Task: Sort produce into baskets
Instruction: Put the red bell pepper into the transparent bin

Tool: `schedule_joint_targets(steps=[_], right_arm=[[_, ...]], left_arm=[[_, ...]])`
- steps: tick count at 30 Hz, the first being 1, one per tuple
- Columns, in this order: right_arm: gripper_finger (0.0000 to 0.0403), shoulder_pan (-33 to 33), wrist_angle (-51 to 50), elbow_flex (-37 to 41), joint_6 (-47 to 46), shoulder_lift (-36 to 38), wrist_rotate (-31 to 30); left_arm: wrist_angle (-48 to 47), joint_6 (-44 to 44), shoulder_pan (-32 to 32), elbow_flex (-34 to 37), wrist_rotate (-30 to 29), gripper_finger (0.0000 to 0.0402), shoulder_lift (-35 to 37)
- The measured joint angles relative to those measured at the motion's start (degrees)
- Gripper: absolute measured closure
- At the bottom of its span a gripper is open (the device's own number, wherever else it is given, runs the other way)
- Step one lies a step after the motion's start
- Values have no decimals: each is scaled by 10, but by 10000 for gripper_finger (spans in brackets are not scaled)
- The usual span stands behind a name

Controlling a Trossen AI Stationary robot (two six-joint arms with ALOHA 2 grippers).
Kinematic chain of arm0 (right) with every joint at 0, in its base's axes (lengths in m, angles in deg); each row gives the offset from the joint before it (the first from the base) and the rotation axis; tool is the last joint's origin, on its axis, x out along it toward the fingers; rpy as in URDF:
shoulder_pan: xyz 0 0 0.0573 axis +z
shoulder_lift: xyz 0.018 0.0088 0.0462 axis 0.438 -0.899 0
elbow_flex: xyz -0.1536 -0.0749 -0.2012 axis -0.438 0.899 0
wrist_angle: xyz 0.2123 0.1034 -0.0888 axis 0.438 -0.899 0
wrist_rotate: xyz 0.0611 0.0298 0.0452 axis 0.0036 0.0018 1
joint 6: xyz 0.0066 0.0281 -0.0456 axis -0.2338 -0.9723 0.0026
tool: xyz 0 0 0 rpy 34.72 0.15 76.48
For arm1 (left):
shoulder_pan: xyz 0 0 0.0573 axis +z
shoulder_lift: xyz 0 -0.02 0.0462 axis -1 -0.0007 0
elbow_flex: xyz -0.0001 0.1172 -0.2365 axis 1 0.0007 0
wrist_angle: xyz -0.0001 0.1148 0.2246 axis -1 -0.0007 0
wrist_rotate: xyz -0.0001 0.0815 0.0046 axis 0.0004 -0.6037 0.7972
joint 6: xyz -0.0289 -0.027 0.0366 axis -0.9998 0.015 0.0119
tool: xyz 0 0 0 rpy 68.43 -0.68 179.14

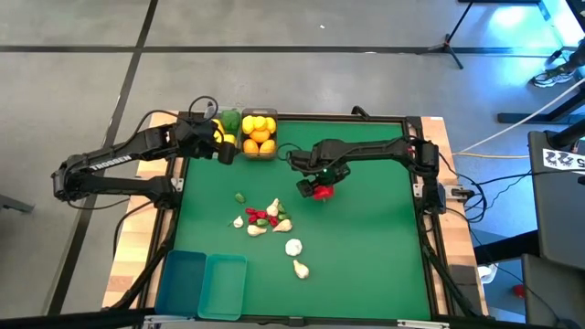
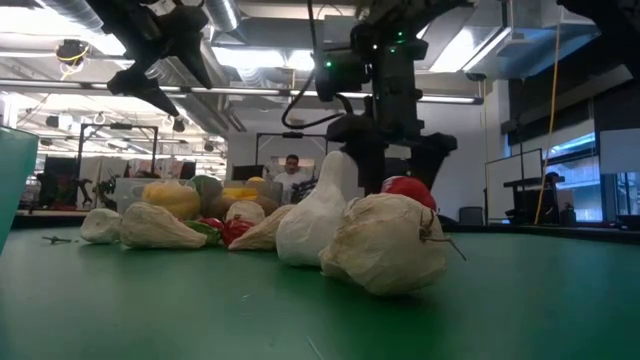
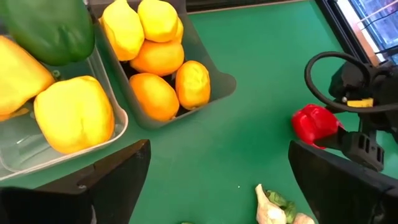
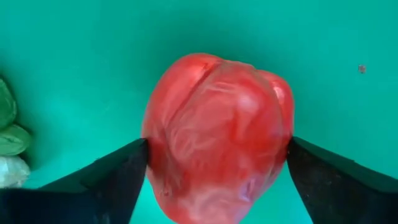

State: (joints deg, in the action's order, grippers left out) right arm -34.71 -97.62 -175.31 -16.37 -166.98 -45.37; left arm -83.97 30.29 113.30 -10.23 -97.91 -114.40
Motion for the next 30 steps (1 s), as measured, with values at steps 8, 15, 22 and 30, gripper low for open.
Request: schedule_joint_targets(steps=[8, 15, 22, 30], right_arm=[[160, 1, 7, 1, 15, 1, -5], [172, 2, 15, -20, 33, 11, -34], [194, -4, 45, -69, 60, 75, -106], [193, -8, 118, -136, 124, 164, -151]], left_arm=[[0, -3, 0, 0, -1, 24, 0], [16, -12, 0, 0, -1, 24, 0], [112, -2, 0, 0, 33, 24, 0], [254, 17, 21, 0, 140, 24, 0]])
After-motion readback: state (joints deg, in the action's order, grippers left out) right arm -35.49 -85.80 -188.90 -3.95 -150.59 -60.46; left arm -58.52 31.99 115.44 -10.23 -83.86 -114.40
